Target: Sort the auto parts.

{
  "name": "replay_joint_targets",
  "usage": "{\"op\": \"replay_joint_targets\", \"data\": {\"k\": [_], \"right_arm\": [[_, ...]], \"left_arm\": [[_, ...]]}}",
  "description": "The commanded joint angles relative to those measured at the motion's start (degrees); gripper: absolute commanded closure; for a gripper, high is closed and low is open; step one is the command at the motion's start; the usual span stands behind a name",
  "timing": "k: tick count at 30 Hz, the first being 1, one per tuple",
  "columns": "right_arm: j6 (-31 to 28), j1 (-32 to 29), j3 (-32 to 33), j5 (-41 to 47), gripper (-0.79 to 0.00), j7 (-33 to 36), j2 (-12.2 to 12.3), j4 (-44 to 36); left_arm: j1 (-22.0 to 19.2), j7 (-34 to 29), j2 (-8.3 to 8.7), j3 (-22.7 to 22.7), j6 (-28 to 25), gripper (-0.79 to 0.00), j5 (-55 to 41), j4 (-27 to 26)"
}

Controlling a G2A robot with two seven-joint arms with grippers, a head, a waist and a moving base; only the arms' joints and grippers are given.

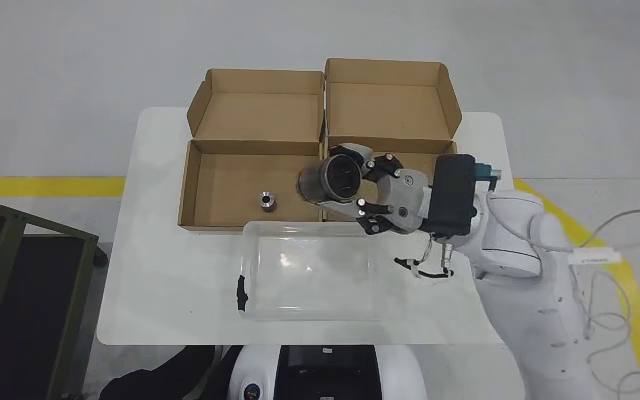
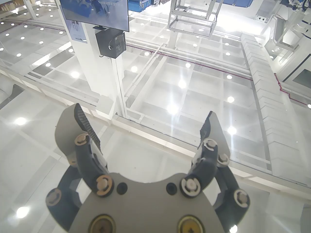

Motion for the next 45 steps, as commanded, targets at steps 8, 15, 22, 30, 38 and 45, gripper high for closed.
{"op": "replay_joint_targets", "data": {"k": [8, 15, 22, 30, 38, 45], "right_arm": [[-0.2, 1.0, -2.5, -0.9, 0.0, 1.2, 0.2, 1.4], [-0.4, 3.0, -6.3, -1.9, 0.0, 2.5, 0.0, 4.0], [0.2, 4.4, -10.1, -3.8, 0.0, 3.2, -0.2, 5.9], [2.1, 6.1, -14.3, -6.7, 0.0, 3.4, -0.8, 8.4], [5.7, 8.2, -18.2, -9.9, 0.0, 4.2, -1.5, 13.1], [8.6, 10.6, -21.2, -11.9, 0.0, 4.0, -2.4, 17.8]], "left_arm": [[0.0, 0.0, 0.0, 0.0, 0.0, -0.785, 0.0, 0.0], [0.0, 0.0, 0.0, 0.0, 0.0, -0.785, 0.0, 0.0], [0.0, 0.0, 0.0, 0.0, 0.0, -0.785, 0.0, 0.0], [0.0, 0.0, 0.0, 0.0, 0.0, -0.785, 0.0, 0.0], [0.0, 0.0, 0.0, 0.0, 0.0, -0.785, 0.0, 0.0], [0.0, 0.0, 0.0, 0.0, 0.0, -0.785, 0.0, 0.0]]}}
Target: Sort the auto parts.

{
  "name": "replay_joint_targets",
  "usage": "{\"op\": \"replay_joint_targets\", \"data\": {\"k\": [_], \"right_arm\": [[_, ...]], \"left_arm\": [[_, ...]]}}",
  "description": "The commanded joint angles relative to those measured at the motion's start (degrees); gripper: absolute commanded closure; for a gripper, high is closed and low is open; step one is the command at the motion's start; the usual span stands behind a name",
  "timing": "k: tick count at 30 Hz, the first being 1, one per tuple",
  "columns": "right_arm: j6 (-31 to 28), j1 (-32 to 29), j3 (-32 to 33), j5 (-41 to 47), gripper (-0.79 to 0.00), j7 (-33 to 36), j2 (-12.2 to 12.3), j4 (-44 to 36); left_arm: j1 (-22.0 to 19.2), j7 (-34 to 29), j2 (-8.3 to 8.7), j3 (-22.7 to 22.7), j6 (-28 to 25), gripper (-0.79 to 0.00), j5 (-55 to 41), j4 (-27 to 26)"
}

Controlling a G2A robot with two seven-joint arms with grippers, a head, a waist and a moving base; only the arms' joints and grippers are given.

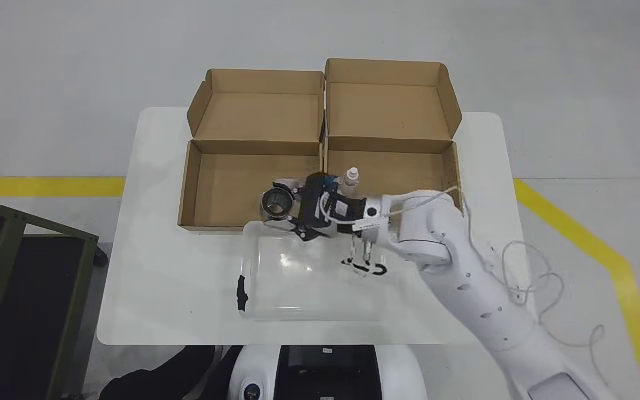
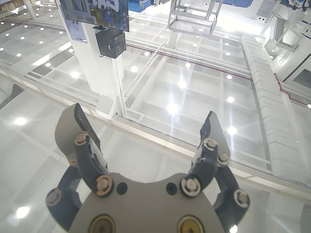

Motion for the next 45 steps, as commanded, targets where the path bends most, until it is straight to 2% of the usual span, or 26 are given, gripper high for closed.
{"op": "replay_joint_targets", "data": {"k": [1, 23, 41, 42, 45], "right_arm": [[0.8, 0.7, -0.8, -0.2, 0.0, -0.3, -0.3, 1.4], [11.2, 10.7, -9.0, -4.9, 0.0, 2.1, -4.7, 18.0], [12.3, 13.7, -12.1, -6.0, 0.0, 4.8, -7.3, 27.3], [12.2, 13.9, -12.3, -6.1, -0.012, 4.8, -7.5, 27.6], [12.2, 14.3, -12.7, -6.2, -0.114, 5.0, -7.9, 28.7]], "left_arm": [[0.0, 0.0, 0.0, 0.0, 0.0, -0.785, 0.0, 0.0], [0.0, 0.0, 0.0, 0.0, 0.0, -0.785, 0.0, 0.0], [0.0, 0.0, 0.0, 0.0, 0.0, -0.785, 0.0, 0.0], [0.0, 0.0, 0.0, 0.0, 0.0, -0.785, 0.0, 0.0], [0.0, 0.0, 0.0, 0.0, 0.0, -0.785, 0.0, 0.0]]}}
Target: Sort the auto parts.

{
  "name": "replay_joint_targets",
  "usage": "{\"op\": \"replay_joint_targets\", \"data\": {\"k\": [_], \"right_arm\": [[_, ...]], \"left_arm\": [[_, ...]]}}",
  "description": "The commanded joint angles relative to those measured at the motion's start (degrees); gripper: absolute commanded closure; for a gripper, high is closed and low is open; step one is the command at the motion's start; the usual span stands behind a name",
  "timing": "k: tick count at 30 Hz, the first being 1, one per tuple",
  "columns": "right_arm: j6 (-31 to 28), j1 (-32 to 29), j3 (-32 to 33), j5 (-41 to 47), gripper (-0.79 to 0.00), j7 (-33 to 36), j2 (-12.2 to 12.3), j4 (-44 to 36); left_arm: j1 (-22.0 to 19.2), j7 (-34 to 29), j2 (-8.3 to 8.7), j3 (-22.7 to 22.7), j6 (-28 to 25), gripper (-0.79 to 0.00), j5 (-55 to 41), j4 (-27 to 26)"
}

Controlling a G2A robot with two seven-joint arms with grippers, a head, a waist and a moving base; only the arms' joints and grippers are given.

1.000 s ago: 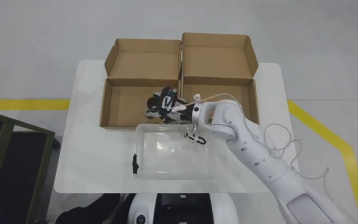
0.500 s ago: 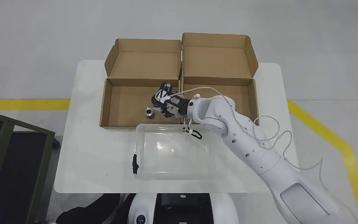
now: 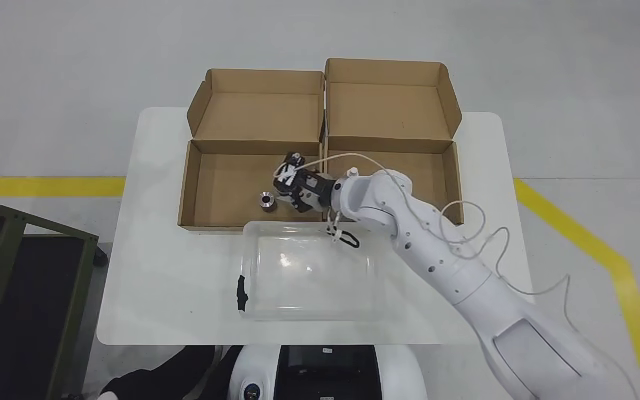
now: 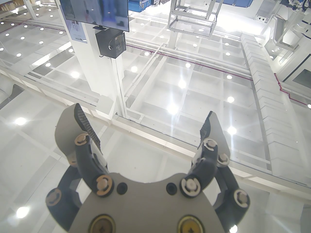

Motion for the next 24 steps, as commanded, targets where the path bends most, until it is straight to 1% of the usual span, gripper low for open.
{"op": "replay_joint_targets", "data": {"k": [1, 6, 11, 13, 18, 20, 21, 24], "right_arm": [[0.0, 0.2, -0.2, -0.1, -0.12, 0.0, -0.2, 0.6], [-0.1, 0.8, -0.7, -0.5, -0.154, 0.2, -0.9, 2.0], [-0.3, 1.3, -0.9, -0.8, -0.212, 0.5, -1.4, 3.0], [-0.4, 1.4, -1.0, -0.9, -0.215, 0.6, -1.6, 3.5], [-0.7, 1.7, -1.3, -1.0, -0.259, 0.9, -2.2, 4.6], [-0.9, 1.7, -1.5, -1.2, -0.262, 0.9, -2.4, 5.0], [-0.9, 1.8, -1.5, -1.2, -0.274, 0.9, -2.4, 5.2], [-1.1, 1.8, -1.4, -1.4, -0.357, 0.9, -2.7, 5.6]], "left_arm": [[0.0, 0.0, 0.0, 0.0, 0.0, -0.785, 0.0, 0.0], [0.0, 0.0, 0.0, 0.0, 0.0, -0.785, 0.0, 0.0], [0.0, 0.0, 0.0, 0.0, 0.0, -0.785, 0.0, 0.0], [0.0, 0.0, 0.0, 0.0, 0.0, -0.785, 0.0, 0.0], [0.0, 0.0, 0.0, 0.0, 0.0, -0.785, 0.0, 0.0], [0.0, 0.0, 0.0, 0.0, 0.0, -0.785, 0.0, 0.0], [0.0, 0.0, 0.0, 0.0, 0.0, -0.785, 0.0, 0.0], [0.0, 0.0, 0.0, 0.0, 0.0, -0.785, 0.0, 0.0]]}}
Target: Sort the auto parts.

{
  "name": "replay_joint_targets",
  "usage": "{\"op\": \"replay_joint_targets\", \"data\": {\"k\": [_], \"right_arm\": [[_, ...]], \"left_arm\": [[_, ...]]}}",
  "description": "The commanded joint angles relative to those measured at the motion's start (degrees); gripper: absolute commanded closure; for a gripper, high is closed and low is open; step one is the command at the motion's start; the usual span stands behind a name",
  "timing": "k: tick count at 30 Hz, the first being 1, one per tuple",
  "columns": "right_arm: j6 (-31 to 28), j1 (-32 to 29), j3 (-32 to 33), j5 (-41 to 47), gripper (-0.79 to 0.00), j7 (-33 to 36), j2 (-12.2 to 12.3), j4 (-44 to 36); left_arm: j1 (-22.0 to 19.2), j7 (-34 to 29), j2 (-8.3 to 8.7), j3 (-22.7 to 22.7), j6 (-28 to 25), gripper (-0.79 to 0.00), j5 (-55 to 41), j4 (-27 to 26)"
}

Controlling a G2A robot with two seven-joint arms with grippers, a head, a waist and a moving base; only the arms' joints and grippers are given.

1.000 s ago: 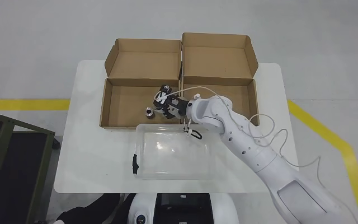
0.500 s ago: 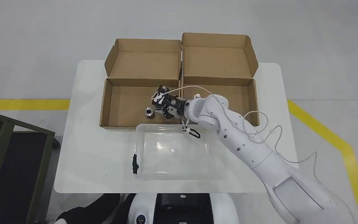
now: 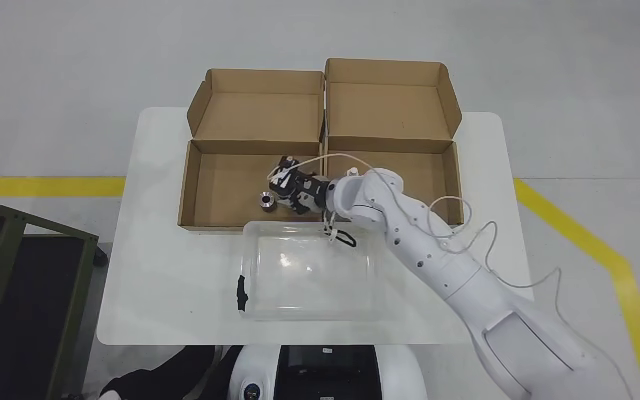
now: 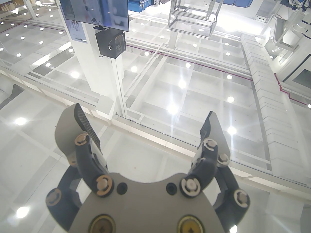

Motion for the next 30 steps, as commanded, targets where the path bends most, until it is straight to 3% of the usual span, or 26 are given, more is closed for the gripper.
{"op": "replay_joint_targets", "data": {"k": [1, 5, 15, 17, 20, 30], "right_arm": [[-0.1, 0.0, 0.1, -0.1, -0.369, 0.0, -0.1, 0.2], [-0.4, -0.2, 0.5, -0.4, -0.468, -0.1, -0.2, 0.3], [-2.0, -3.2, 4.9, -1.4, -0.576, -0.1, 1.3, -9.3], [-2.8, -4.6, 6.4, -1.1, -0.603, 0.1, 1.9, -12.5], [-3.7, -7.1, 8.7, -1.2, -0.705, 0.6, 2.8, -17.5], [-8.4, -17.5, 19.4, -2.2, -0.785, -0.9, 6.4, -31.8]], "left_arm": [[0.0, 0.0, 0.0, 0.0, 0.0, -0.785, 0.0, 0.0], [0.0, 0.0, 0.0, 0.0, 0.0, -0.785, 0.0, 0.0], [0.0, 0.0, 0.0, 0.0, 0.0, -0.785, 0.0, 0.0], [0.0, 0.0, 0.0, 0.0, 0.0, -0.785, 0.0, 0.0], [0.0, 0.0, 0.0, 0.0, 0.0, -0.785, 0.0, 0.0], [0.0, 0.0, 0.0, 0.0, 0.0, -0.785, 0.0, 0.0]]}}
